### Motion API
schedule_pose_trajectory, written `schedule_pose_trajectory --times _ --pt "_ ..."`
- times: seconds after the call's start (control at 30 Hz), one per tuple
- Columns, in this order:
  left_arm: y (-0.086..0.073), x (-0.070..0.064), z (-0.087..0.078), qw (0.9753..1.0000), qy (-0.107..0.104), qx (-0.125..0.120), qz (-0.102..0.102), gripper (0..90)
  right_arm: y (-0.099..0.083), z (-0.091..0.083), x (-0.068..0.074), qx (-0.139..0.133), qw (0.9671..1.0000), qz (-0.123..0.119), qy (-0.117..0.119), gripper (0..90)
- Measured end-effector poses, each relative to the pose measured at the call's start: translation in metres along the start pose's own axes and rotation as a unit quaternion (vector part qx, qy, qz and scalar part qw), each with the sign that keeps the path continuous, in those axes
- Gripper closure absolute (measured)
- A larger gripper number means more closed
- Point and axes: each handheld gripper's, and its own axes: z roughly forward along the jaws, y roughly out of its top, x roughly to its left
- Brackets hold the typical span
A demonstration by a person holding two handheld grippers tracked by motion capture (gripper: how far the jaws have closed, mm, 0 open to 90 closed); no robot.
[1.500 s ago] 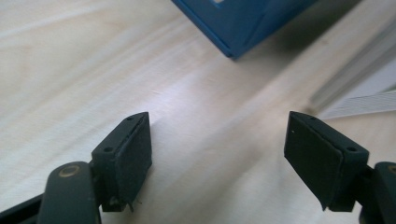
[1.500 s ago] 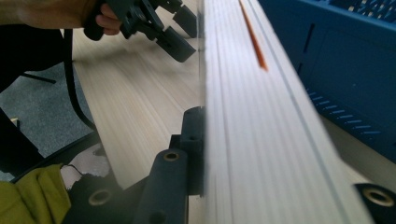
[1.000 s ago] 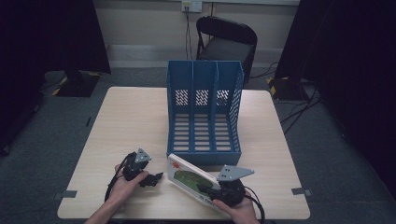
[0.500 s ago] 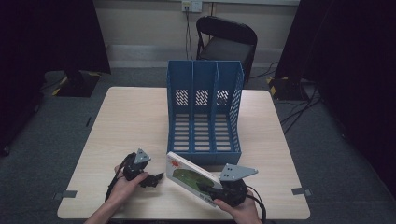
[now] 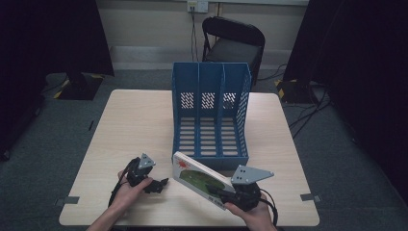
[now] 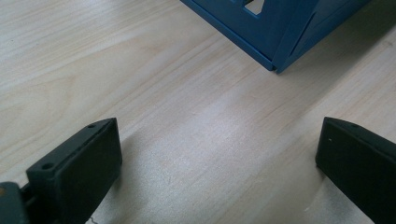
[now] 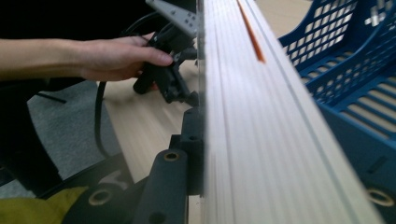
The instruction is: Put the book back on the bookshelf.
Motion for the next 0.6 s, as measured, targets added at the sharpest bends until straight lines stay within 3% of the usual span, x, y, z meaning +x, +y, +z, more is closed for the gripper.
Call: schedule_pose_trajectory --times 0.6 --pt "0.0 0.0 0.0 1.0 -0.001 0.001 0.002 0.0 0.012 -0.025 -0.015 -0.031 0.9984 0.011 -0.047 76.6"
